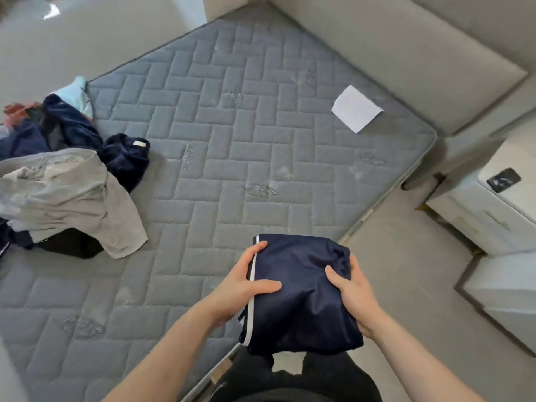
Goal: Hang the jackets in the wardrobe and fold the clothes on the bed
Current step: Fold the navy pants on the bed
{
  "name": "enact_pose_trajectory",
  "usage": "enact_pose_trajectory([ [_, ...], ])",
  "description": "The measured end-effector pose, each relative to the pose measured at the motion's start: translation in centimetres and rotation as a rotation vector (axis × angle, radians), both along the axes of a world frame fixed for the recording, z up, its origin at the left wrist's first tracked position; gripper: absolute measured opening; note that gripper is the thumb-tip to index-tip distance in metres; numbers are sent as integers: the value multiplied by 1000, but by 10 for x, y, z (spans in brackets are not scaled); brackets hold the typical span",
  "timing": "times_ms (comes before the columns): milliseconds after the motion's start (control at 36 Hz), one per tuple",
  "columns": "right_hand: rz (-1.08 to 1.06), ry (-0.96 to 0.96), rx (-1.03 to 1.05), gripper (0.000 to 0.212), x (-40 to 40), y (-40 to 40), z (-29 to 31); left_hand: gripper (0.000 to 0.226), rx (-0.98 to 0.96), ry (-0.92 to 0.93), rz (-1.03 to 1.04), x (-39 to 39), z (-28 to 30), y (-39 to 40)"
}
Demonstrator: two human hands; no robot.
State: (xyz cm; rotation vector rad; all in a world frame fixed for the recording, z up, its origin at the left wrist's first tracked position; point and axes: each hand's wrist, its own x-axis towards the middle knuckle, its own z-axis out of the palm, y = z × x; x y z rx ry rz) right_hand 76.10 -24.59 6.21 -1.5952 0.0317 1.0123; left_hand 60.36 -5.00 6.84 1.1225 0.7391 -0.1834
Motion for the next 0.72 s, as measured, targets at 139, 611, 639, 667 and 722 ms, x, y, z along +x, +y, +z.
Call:
enact_pose_trajectory([
  [139,-200,-148,47,33,20,-54,49,85,80,-131,-128,56,40,-37],
  [611,-698,-343,218,59,133,-349,175,69,239,-510,-512,306,192,-304],
  [639,-709,-356,223,59,139,-366,180,69,241,-528,-528,315,199,-319],
  [667,-717,-365,229,58,145,-382,186,69,241,-542,-545,325,205,-334],
  [722,-724,-370,244,60,155,-408,198,68,231,-560,-576,341,217,-360],
])
